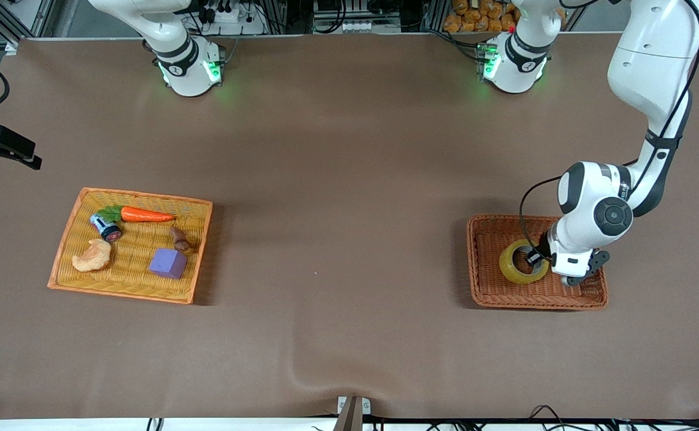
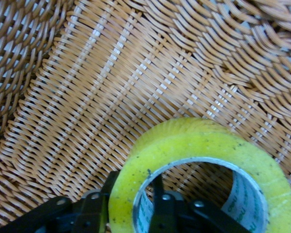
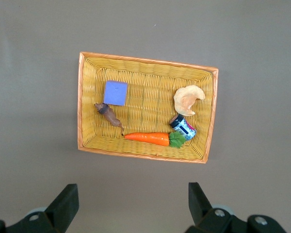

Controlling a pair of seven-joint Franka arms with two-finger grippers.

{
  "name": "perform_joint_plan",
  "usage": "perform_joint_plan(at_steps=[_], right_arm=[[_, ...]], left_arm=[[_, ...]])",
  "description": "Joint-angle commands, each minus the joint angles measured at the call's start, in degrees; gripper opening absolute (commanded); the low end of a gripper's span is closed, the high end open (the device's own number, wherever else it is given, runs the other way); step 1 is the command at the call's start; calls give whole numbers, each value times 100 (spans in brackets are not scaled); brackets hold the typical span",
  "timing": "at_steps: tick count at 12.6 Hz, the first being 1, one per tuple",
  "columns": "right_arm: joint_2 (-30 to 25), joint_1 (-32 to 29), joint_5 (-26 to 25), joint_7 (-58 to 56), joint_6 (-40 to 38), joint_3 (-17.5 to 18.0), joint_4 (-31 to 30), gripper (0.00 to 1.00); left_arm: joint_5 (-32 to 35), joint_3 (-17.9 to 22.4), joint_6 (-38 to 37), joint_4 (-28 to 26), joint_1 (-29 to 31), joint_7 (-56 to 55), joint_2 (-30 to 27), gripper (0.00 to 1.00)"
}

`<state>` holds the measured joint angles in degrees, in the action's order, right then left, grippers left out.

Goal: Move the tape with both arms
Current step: 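Lower the tape roll into the basket and open the left gripper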

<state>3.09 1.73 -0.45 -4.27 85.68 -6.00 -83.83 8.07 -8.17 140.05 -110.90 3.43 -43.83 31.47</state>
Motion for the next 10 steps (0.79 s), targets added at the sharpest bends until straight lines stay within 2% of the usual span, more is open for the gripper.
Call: perform_joint_plan(at_steps=[1, 4, 5, 7, 9, 10], right_arm=[[69, -138, 27, -39, -60, 82, 147, 100], [69, -138, 36, -48, -60, 82, 147, 100], [69, -138, 36, -48, -60, 82, 147, 100], [69, -85, 27, -48, -69, 91, 147, 100], [69, -85, 10, -65, -60, 99, 147, 100], [69, -128, 18, -83, -60, 99, 147, 100]], left_arm=[[160, -1, -12, 147, -44, -65, 79, 40], [160, -1, -21, 156, -79, -65, 53, 40], [160, -1, -39, 156, -70, -65, 26, 43], [160, 8, -74, 156, -96, -65, -35, 67], [169, 8, -100, 156, -96, -65, -97, 100], [169, 8, -135, 156, -97, -56, -140, 100]])
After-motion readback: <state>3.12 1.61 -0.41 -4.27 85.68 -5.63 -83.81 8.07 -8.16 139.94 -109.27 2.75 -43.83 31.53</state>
